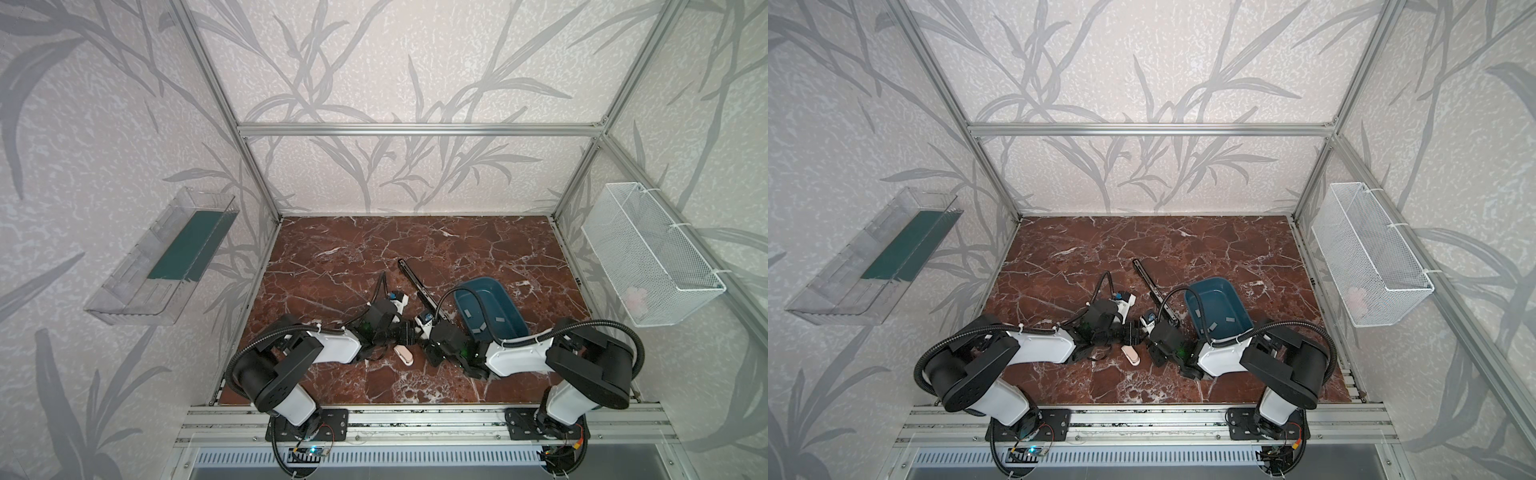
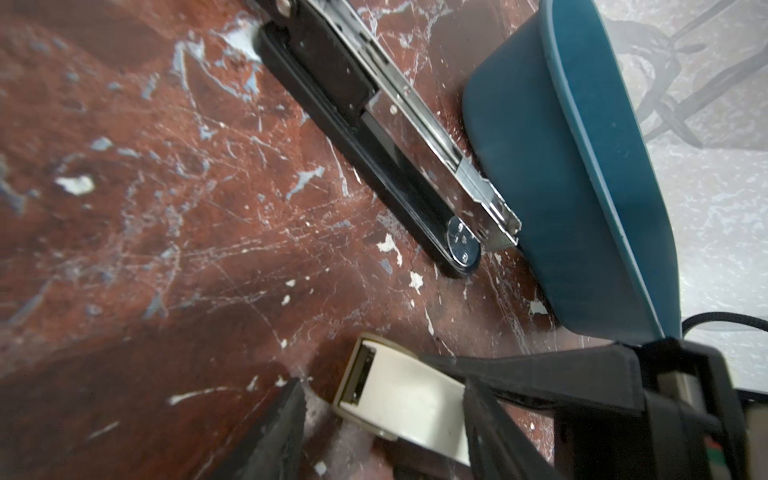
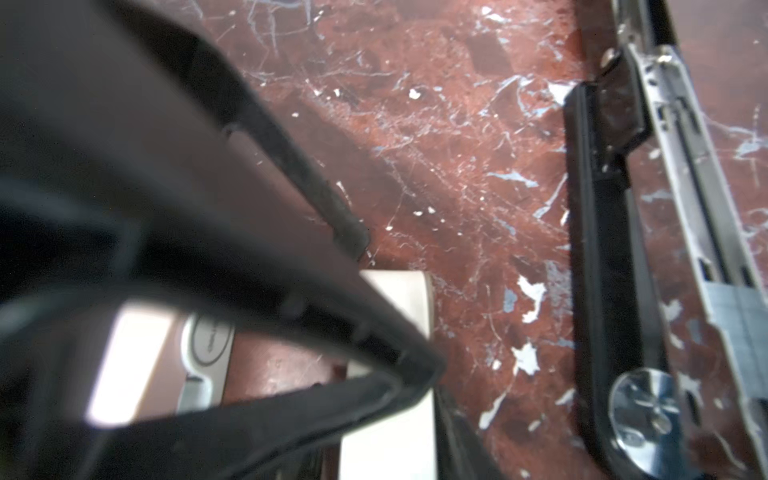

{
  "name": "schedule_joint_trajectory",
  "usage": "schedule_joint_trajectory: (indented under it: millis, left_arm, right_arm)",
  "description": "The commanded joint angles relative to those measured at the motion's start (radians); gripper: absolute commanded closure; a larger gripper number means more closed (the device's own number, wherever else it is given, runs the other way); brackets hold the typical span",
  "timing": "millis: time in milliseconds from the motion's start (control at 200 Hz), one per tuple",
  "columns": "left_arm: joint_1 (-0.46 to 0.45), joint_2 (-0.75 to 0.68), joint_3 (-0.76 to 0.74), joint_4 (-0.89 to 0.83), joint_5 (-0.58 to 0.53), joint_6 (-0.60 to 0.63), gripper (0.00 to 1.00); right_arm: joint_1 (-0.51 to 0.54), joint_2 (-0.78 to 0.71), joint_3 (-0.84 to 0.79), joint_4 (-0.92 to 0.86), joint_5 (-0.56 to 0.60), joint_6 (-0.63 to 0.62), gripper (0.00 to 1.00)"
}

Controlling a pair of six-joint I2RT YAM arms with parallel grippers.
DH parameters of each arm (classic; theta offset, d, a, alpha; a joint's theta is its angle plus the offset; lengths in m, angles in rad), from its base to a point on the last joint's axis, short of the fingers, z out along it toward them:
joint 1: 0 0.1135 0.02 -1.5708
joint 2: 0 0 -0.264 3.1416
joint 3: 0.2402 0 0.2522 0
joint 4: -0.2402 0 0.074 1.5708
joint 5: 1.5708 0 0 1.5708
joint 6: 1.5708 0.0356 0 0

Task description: Load the staples into the stapler

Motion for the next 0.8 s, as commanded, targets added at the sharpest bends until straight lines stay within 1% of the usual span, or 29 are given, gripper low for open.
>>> schedule_joint_trajectory:
  millis: [0,100,215,355,430,650,795]
  left_arm:
    - [-0.005,-0.018,-0.01,-0.069,-0.051,0.037,0.39]
    - [-0.006,-0.029,0.018,-0.114,-0.057,0.06,0.39]
    - [-0.006,-0.013,0.033,-0.12,-0.046,0.066,0.39]
    - [-0.006,-0.003,0.038,-0.115,-0.036,0.064,0.39]
    - [-0.006,-0.012,0.035,-0.115,-0.039,0.061,0.39]
    - [-0.006,-0.032,0.03,-0.12,-0.039,0.057,0.39]
    - [-0.006,-0.047,0.021,-0.124,-0.045,0.057,0.39]
  right_arm:
    - [0.004,-0.071,-0.039,-0.068,-0.013,0.011,0.55]
    - [0.003,-0.176,-0.062,-0.1,-0.003,0.009,0.55]
    - [0.003,-0.291,-0.085,-0.124,0.011,0.011,0.59]
    - [0.002,-0.349,-0.082,-0.14,0.019,0.025,0.64]
    - [0.004,-0.335,-0.053,-0.164,0.02,0.033,0.65]
    - [0.002,-0.219,0.028,-0.192,0.035,0.053,0.69]
    - [0.003,-0.164,0.042,-0.19,0.038,0.069,0.72]
